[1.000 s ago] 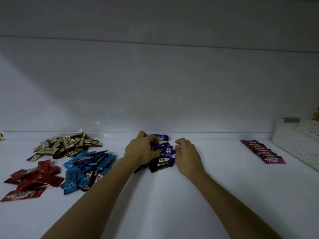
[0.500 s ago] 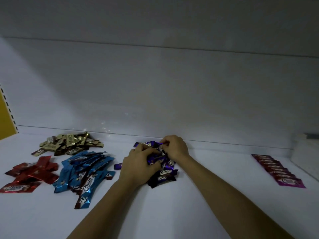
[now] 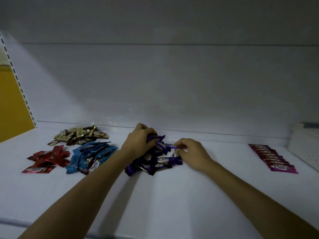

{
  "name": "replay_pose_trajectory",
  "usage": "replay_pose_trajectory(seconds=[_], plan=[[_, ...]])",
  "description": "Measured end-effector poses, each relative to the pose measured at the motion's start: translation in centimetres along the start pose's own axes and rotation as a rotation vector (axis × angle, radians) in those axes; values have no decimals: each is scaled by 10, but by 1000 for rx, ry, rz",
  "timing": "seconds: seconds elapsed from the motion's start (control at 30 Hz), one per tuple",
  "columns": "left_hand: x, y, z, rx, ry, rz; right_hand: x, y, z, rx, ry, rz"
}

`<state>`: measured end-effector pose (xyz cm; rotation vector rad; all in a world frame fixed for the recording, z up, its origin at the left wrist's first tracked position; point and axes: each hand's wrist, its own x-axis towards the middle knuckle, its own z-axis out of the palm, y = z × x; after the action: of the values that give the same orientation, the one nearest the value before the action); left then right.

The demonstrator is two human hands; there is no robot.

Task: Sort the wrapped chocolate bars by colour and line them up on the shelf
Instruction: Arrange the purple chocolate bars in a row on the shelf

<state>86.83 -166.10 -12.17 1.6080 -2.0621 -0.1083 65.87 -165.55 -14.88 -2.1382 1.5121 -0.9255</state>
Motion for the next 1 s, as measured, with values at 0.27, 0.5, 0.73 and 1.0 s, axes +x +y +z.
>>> replay_pose_trajectory(seconds=[0.27,0.5,0.73,1.0], plan=[[-26,35,-11,-17,90,-30,-36,19,-15,100,19,37],[-50,66,4,-33,168,-12,-32,11,-19,362,117,122],[-51,79,5,-140,332,-22,-25,5,-10,374,146,98],[-47,83,8,-170,321,50,-23,9,-2,339,117,118]])
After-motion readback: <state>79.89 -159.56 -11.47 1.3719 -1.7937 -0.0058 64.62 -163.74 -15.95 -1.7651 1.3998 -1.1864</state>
